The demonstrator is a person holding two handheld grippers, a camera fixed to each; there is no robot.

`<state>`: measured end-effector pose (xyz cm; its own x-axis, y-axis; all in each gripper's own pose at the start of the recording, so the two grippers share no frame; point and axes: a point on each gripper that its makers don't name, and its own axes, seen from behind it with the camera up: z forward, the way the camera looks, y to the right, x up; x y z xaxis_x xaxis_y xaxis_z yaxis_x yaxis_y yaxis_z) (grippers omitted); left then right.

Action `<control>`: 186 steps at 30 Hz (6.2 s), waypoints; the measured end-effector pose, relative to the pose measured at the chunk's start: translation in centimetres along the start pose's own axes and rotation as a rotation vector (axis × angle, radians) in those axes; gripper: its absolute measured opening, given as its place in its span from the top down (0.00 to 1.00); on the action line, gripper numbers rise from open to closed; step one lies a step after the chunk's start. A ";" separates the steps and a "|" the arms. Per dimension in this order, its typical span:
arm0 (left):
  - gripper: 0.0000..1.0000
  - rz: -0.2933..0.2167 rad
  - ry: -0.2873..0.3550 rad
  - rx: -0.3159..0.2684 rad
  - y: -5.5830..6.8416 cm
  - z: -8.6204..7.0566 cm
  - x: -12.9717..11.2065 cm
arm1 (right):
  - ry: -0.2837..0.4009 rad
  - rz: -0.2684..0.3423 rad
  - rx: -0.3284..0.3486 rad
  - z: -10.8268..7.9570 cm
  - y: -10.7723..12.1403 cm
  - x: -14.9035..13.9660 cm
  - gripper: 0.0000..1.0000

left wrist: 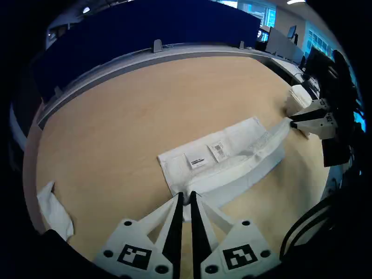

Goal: Fold towel

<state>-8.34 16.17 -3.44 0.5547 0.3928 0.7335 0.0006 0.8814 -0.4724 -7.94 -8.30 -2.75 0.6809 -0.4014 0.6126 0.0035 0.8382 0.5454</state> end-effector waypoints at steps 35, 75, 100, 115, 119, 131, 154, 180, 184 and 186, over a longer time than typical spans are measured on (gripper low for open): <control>0.53 -0.012 0.023 0.062 -3.5 6.0 1.0 | -0.048 0.108 -0.111 6.0 3.2 -1.4 0.41; 0.04 -0.122 0.034 0.080 -3.3 -0.7 -4.8 | -0.036 0.098 -0.115 0.2 0.0 -3.9 0.00; 0.04 -0.222 0.032 0.169 -4.7 -5.8 -10.0 | -0.146 -0.084 0.072 1.0 -3.6 -7.0 0.14; 0.04 -0.266 0.045 0.195 -5.7 -8.4 -10.9 | -0.208 -0.077 0.117 2.1 -3.8 -8.7 0.72; 0.03 -0.272 0.046 0.196 -5.6 -8.7 -11.1 | -0.209 -0.076 0.115 2.2 -3.7 -8.6 0.87; 0.03 -0.280 0.049 0.195 -5.5 -9.5 -11.3 | -0.189 -0.110 0.098 2.2 -3.5 -6.8 0.96; 0.04 -0.365 0.117 0.230 -6.3 -14.3 -11.9 | -0.043 -0.399 0.154 0.9 -8.1 6.6 0.96; 0.04 -0.463 0.162 0.317 -7.3 -19.4 -15.4 | -0.089 -0.626 0.343 9.3 -20.4 7.7 0.96; 0.04 -0.478 0.158 0.327 -7.5 -19.4 -16.2 | -0.127 -0.623 0.375 11.0 -22.1 6.0 0.96; 0.04 -0.482 0.155 0.332 -7.6 -19.4 -16.5 | -0.145 -0.619 0.386 11.6 -22.6 5.3 0.96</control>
<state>-1.34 -2.10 -21.42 0.6715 -0.0923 0.7353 0.0363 0.9951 0.0918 -12.92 -33.66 -5.20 0.5344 -0.8252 0.1829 0.0796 0.2645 0.9611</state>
